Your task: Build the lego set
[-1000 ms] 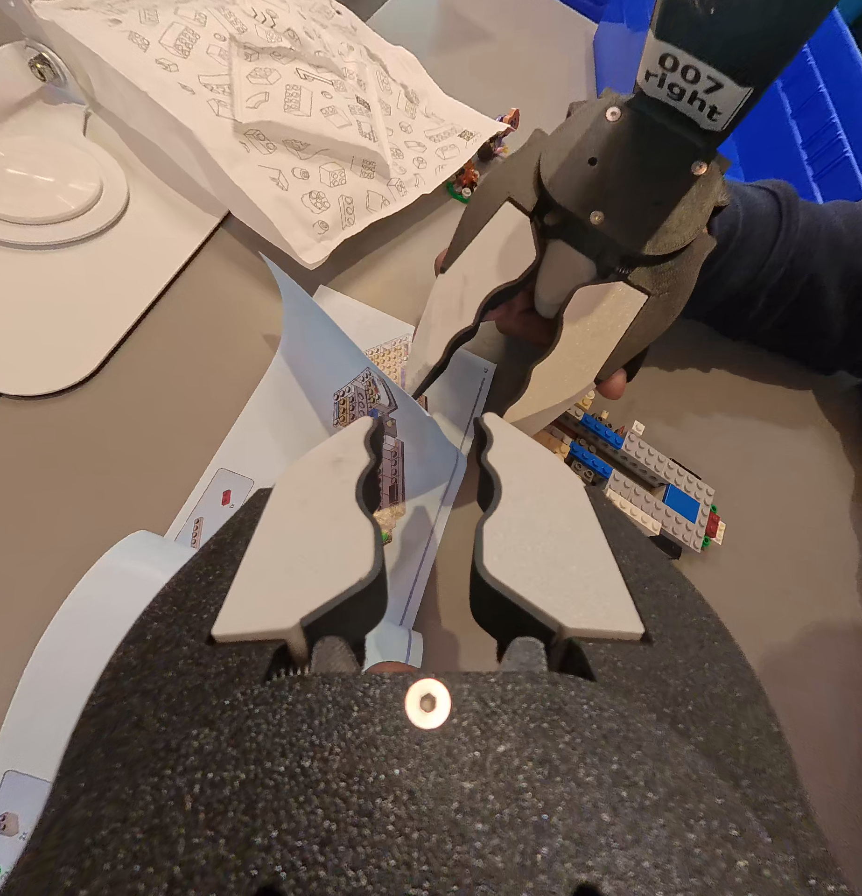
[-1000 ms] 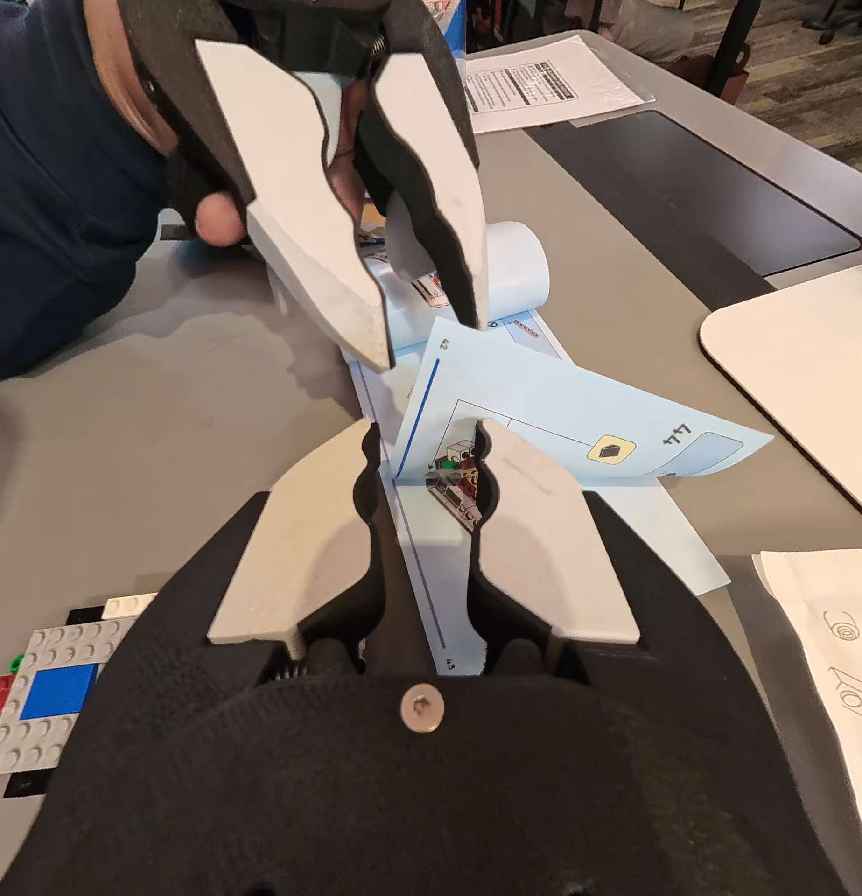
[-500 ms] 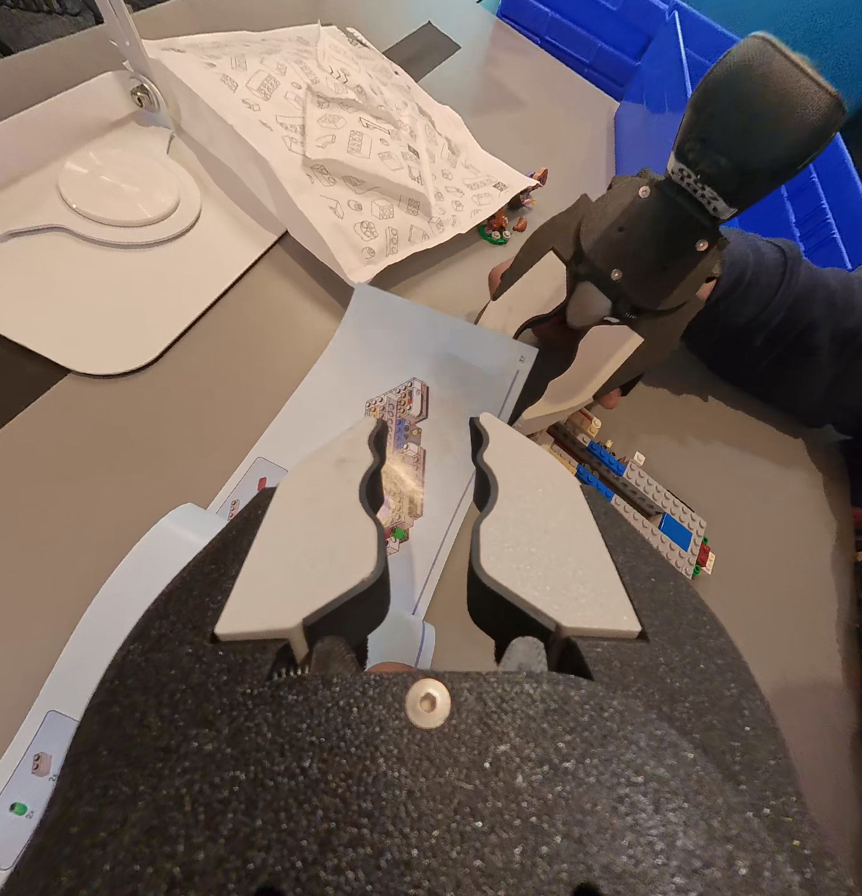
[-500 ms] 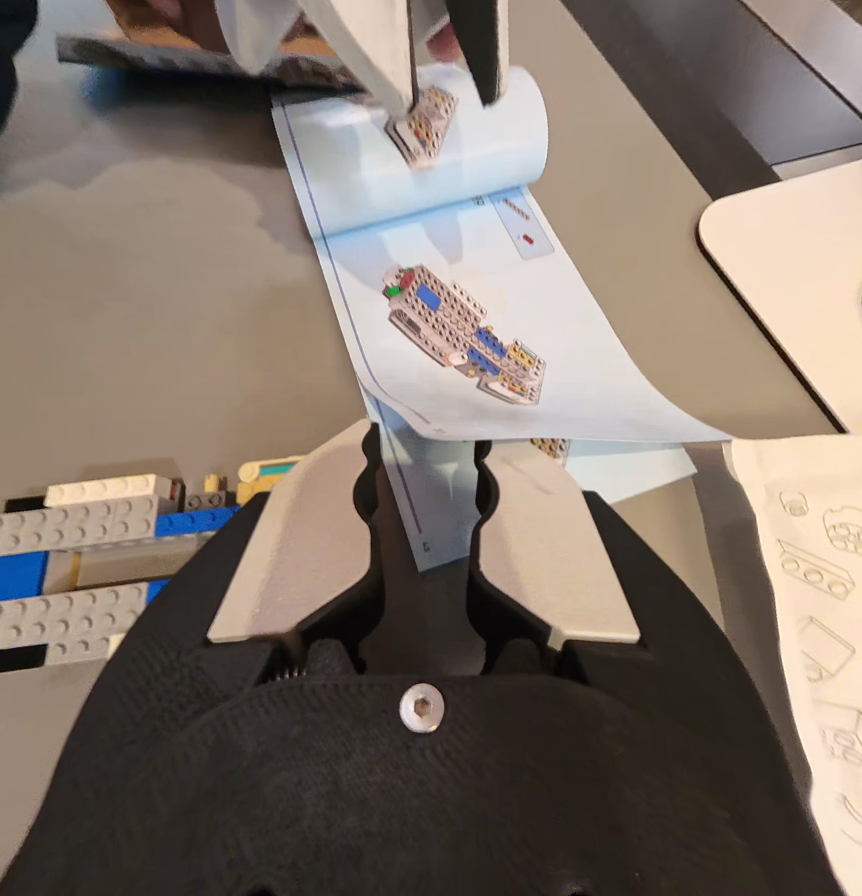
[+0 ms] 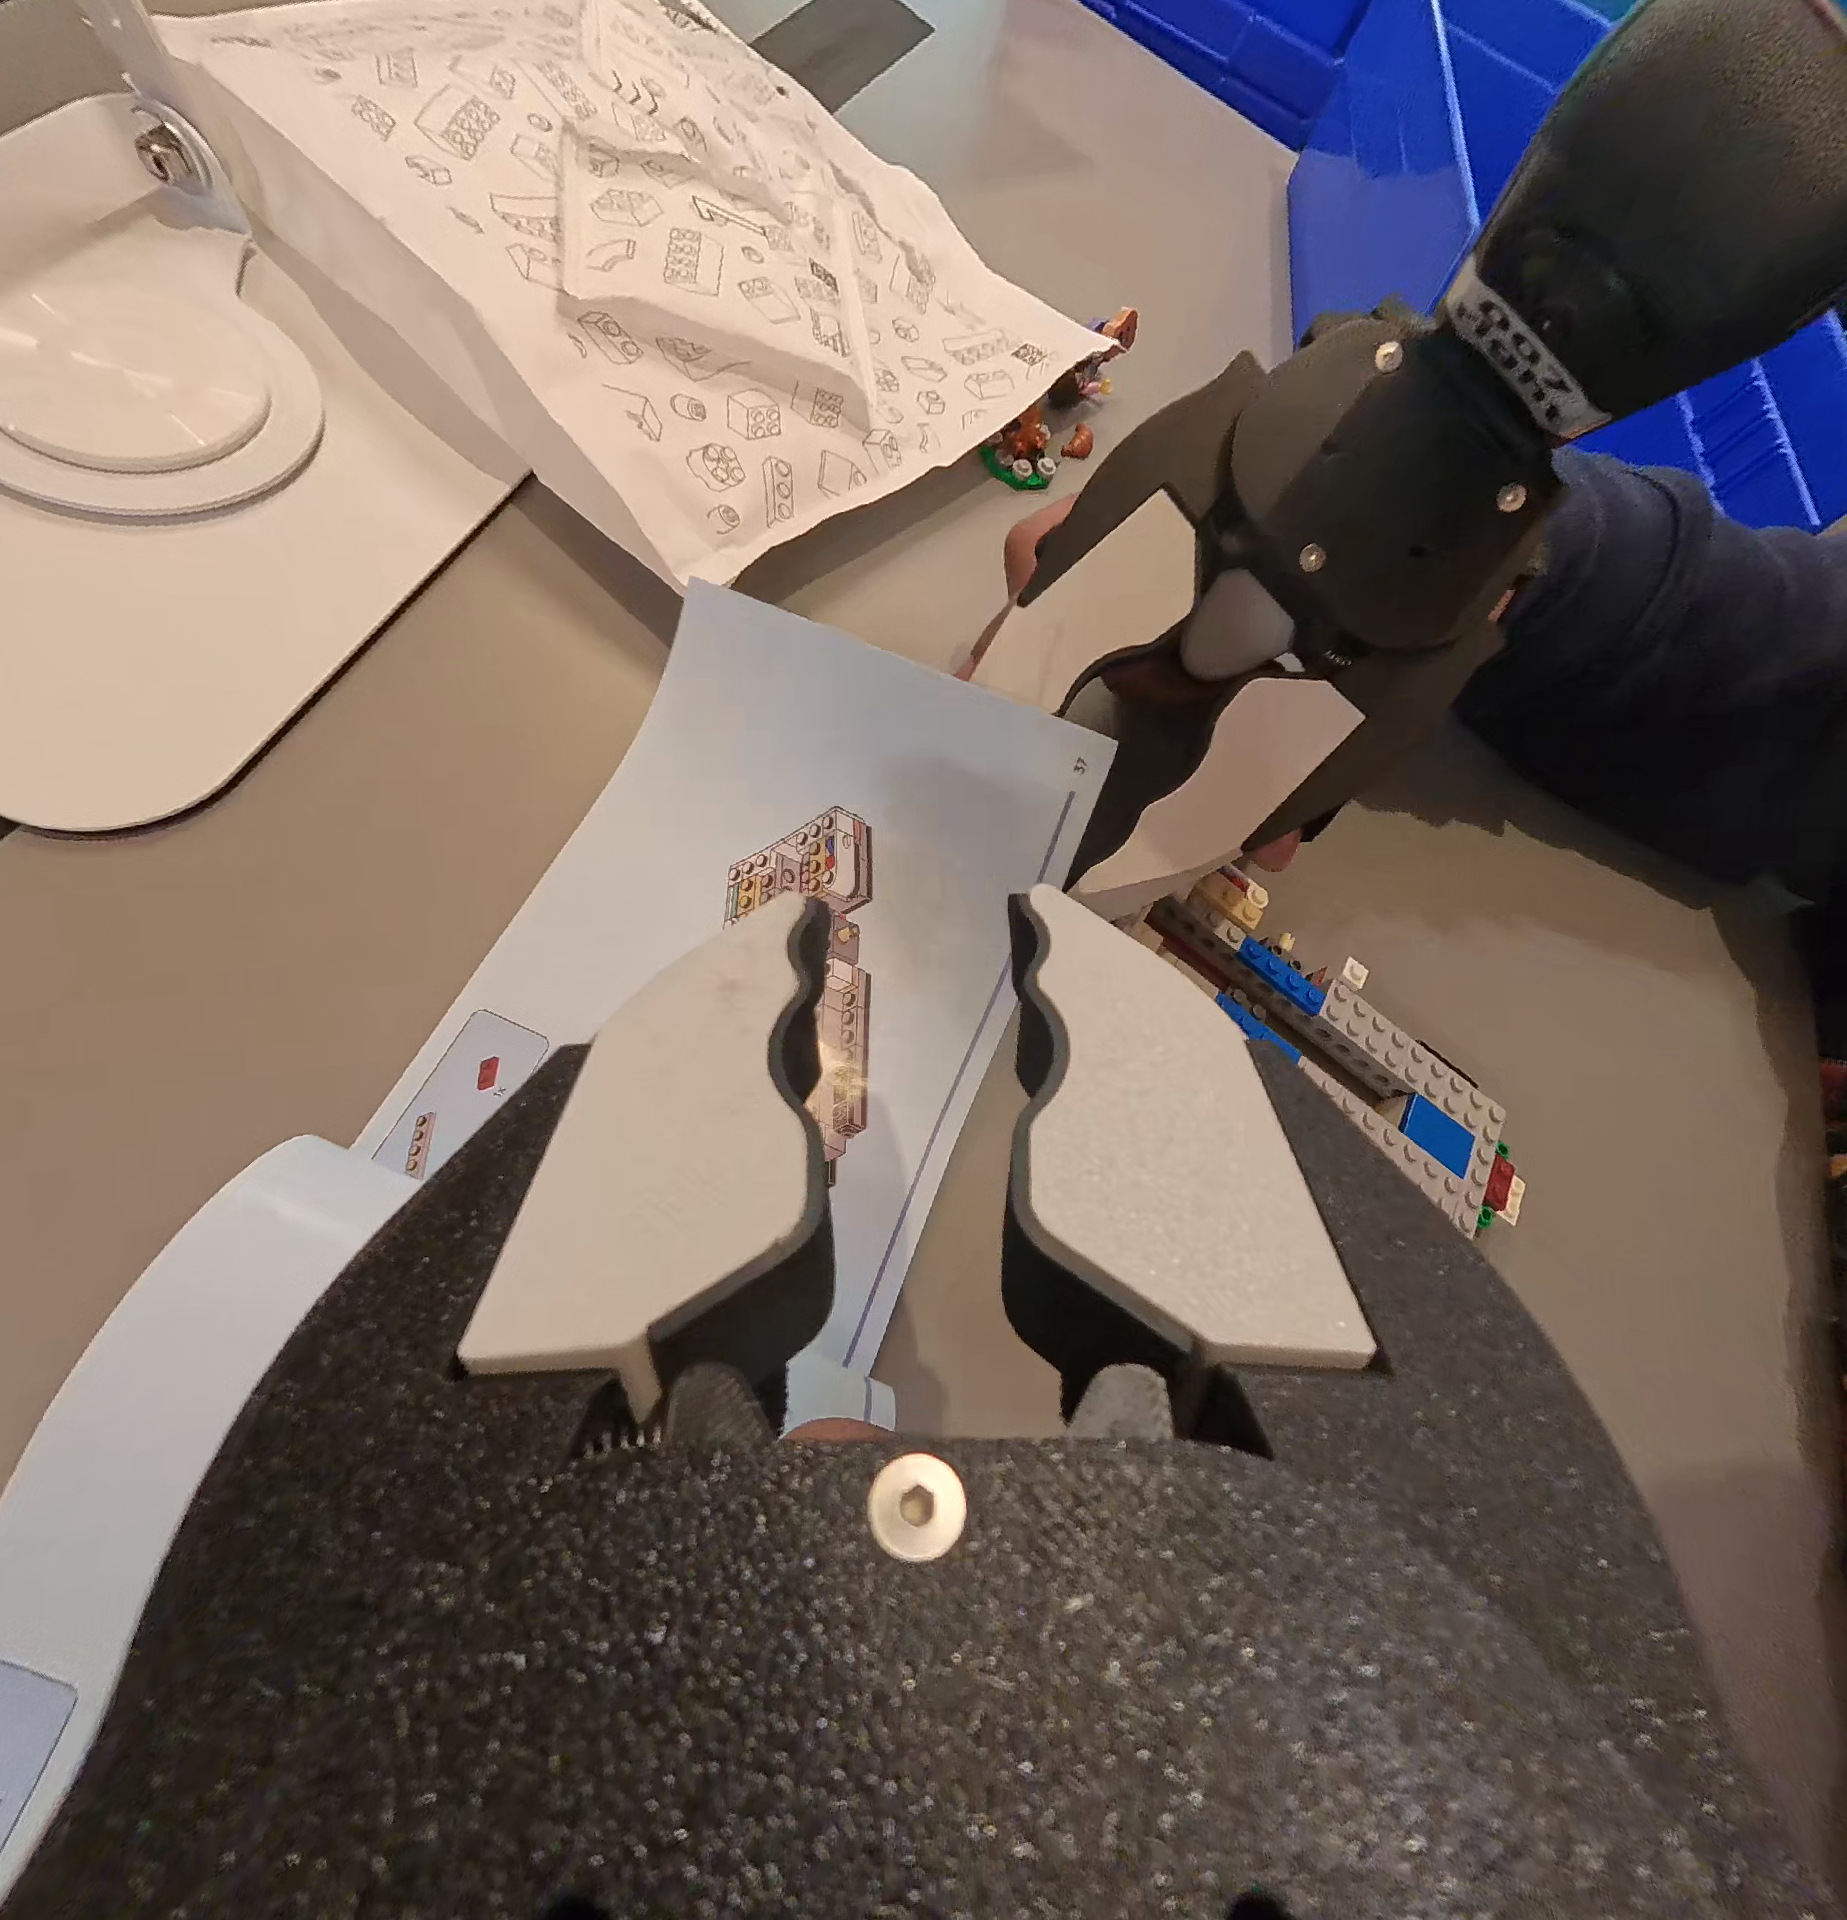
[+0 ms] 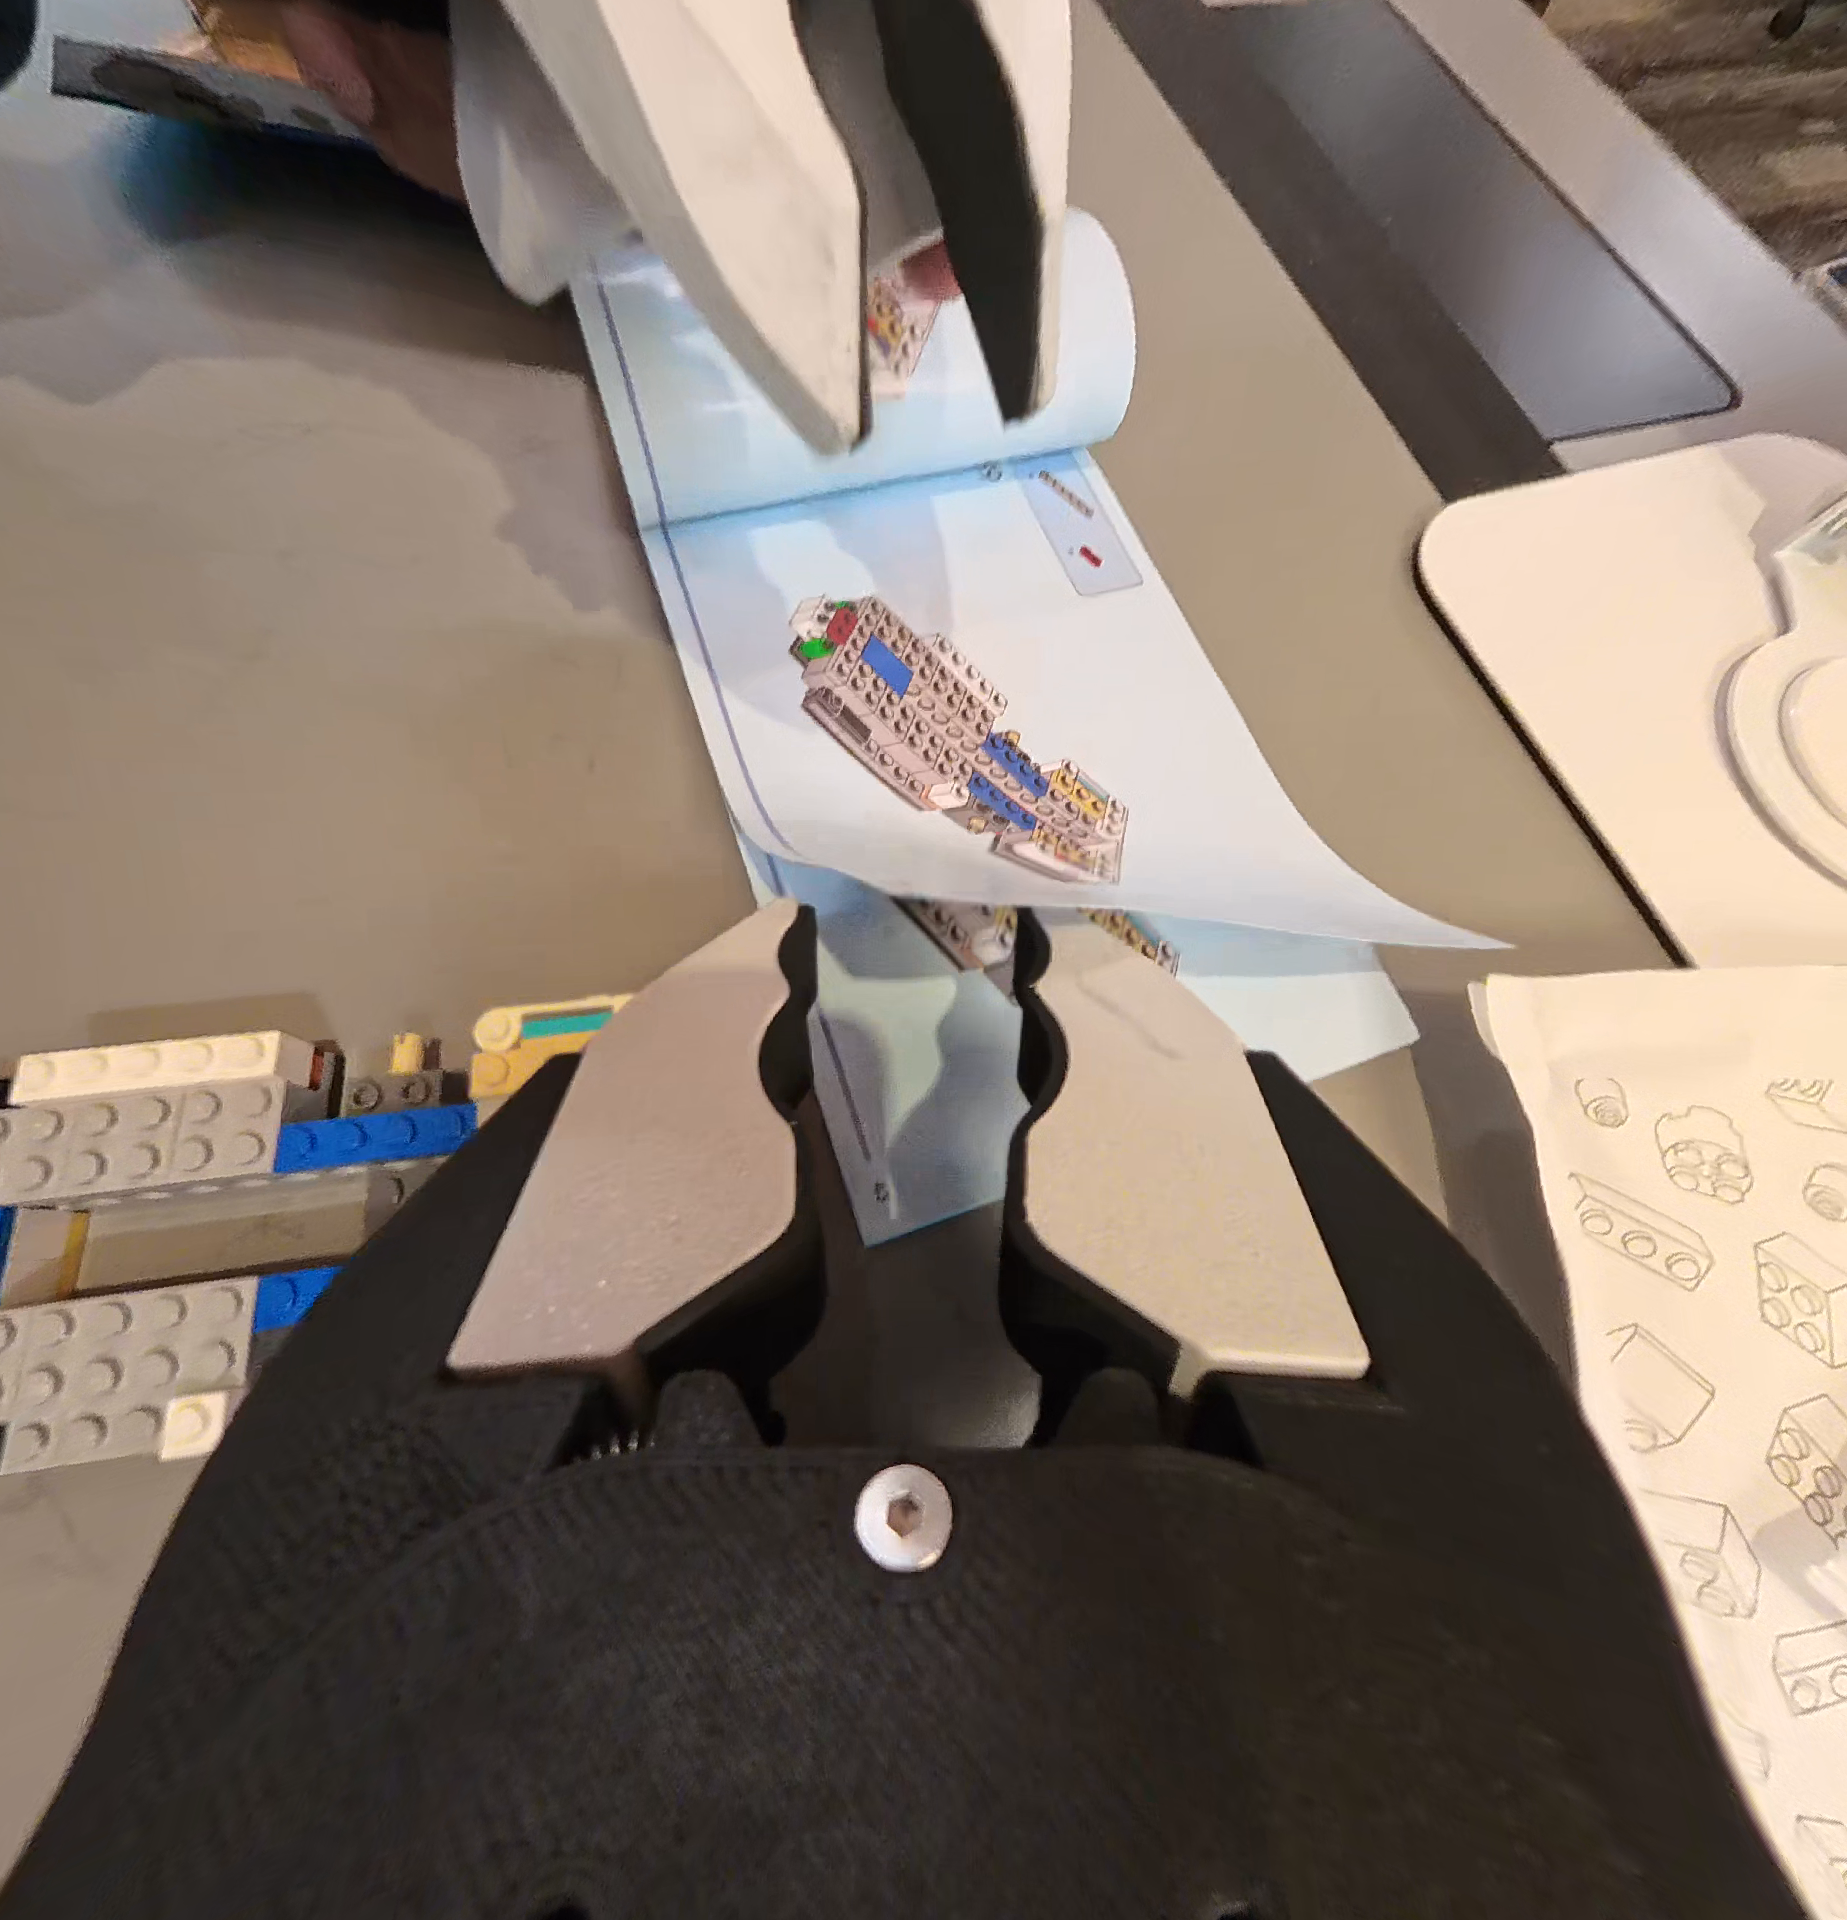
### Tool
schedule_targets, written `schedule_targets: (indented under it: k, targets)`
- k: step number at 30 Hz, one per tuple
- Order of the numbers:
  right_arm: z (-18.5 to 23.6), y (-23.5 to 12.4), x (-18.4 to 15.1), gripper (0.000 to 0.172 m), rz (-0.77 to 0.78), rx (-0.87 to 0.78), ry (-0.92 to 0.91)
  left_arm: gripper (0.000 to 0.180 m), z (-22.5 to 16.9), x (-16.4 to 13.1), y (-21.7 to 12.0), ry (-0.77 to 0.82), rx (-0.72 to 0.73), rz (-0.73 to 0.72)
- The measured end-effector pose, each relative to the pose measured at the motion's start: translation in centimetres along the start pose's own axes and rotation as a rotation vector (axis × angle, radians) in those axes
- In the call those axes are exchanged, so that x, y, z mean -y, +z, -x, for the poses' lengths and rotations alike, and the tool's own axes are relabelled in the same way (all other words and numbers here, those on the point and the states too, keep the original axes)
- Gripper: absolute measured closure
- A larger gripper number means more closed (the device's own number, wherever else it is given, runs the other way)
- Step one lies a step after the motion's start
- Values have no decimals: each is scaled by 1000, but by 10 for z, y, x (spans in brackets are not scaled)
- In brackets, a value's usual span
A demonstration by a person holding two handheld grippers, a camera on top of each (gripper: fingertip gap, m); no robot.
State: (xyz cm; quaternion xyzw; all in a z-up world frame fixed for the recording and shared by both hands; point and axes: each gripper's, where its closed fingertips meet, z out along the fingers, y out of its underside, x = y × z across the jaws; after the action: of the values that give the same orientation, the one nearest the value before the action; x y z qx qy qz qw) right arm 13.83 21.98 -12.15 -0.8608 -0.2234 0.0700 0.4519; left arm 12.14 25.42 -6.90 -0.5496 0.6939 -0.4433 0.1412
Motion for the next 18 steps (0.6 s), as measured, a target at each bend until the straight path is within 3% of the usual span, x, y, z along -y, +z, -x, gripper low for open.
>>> schedule_targets:
  k: [6,18]
  targets:
    - [-2,13,26,136,-23,-56,-62,144,1,-6,2,-22,-31,11]
    - [2,31,33,137,12,-70,-105,144,-3,-15,-7,12,-96,35]
